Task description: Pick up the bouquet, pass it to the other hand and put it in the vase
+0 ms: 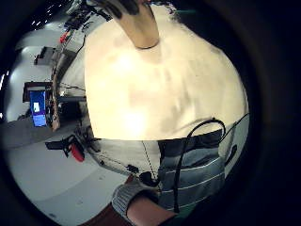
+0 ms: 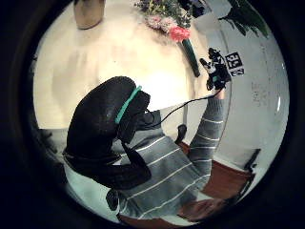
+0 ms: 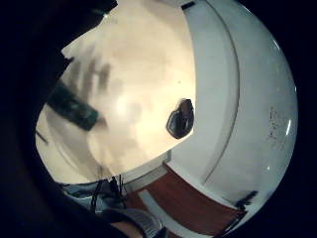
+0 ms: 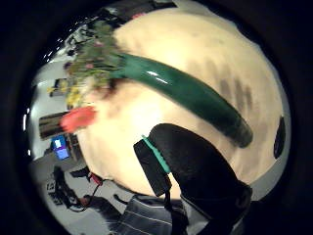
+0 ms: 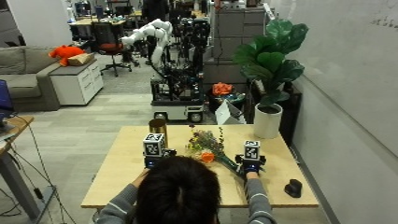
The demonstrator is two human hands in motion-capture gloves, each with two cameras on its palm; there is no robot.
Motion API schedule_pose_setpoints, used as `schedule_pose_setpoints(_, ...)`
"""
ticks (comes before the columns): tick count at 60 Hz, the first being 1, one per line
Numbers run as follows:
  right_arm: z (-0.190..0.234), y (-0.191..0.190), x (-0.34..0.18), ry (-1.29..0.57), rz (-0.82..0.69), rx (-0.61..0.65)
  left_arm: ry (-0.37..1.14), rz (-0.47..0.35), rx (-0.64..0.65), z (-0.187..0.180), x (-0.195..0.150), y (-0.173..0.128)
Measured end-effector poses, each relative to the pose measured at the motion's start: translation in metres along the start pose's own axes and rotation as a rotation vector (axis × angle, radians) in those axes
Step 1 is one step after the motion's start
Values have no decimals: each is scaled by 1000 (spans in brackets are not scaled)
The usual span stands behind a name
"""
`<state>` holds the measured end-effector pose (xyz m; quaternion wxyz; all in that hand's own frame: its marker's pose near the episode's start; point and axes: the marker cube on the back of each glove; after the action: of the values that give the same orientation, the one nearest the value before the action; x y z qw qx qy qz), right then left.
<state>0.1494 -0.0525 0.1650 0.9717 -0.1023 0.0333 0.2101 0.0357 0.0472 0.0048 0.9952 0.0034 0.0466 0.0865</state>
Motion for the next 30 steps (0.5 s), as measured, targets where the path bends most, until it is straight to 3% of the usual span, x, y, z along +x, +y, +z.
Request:
schedule_pose_setpoints(3,15,-15,2,-75,7,66,-1,-4,-26,-2,3,8)
schedule_pose_setpoints(8,37,-15,3,-122,-23,-4,-9,-11,-24,9,-4,-7)
schedule_pose_setpoints(12,46,-16,3,-102,-53,-4,-1,24,22,-11,12,20)
schedule_pose_setpoints(17,47,-20,6,-118,-39,34,-5,-17,-29,7,0,0)
schedule_pose_setpoints(22,51,-19,10,-113,9,-15,0,17,11,-8,11,18)
schedule_pose_setpoints(25,50,-23,10,-117,21,23,6,43,31,-16,18,28)
schedule_pose_setpoints(30,53,-23,5,-137,4,21,-8,-16,-23,8,-1,0)
